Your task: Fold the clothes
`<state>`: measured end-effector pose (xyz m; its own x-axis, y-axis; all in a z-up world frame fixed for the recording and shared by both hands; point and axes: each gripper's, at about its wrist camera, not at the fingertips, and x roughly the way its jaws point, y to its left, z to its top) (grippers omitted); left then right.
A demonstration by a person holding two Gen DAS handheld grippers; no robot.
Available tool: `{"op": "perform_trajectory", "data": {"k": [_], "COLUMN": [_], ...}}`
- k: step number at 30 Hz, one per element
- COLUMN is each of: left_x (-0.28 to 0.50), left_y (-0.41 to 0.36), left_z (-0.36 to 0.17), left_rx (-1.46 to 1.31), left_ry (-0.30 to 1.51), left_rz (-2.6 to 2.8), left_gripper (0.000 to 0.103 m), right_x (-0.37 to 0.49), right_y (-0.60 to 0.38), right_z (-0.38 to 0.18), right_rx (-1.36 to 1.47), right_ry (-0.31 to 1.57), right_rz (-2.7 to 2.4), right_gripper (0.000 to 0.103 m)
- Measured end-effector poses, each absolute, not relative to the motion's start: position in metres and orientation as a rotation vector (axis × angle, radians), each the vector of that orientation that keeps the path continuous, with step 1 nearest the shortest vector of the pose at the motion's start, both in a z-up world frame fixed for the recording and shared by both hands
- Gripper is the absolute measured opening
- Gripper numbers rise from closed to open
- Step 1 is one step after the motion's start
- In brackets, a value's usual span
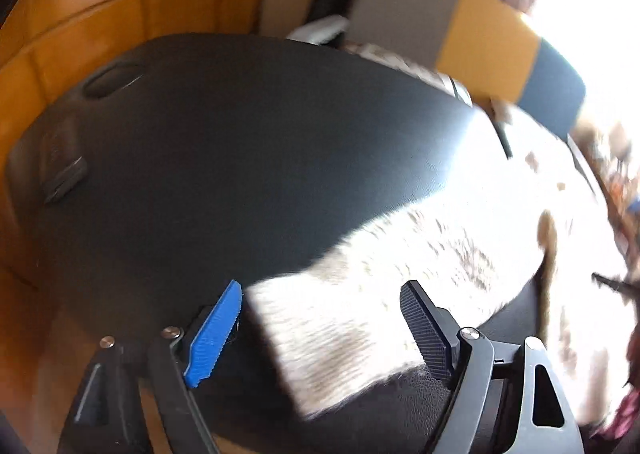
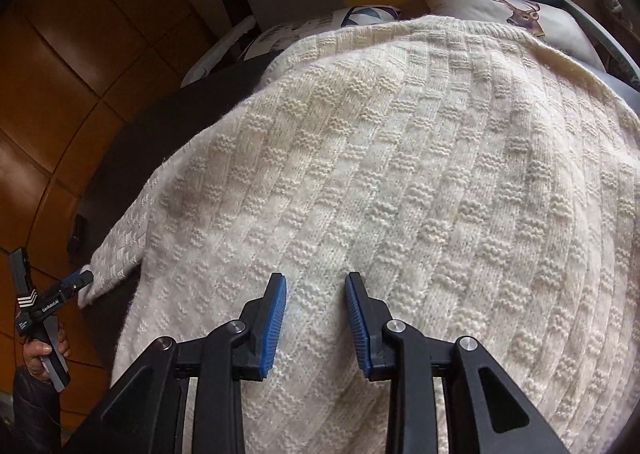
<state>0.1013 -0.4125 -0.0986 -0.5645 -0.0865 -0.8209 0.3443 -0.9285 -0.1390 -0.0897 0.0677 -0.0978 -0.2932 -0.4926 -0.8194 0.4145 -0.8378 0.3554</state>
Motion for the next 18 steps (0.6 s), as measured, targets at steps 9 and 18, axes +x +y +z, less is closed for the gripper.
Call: {"op": "perform_trajectory", "data": {"k": [9,18], "left_x": [0.101,0.053], "left_y": [-0.405,-0.448], "left_z": [-0.087,-0.042], "left_rx": [1.198,1.035], "left_ry": [0.437,0.294], "left_rz": [-2.588,-2.533], "left_gripper": [0.015,0.015], "right_x": [-0.084,-0.080], "right_y": [0.058,0.067], "right_z": [-0.096,-0.100], "right_rx": [1.379,1.319], "right_ry": [0.025,-0.004], "right_rz": [-2.168,-2.177], "right_gripper": [0.033,0.034]}}
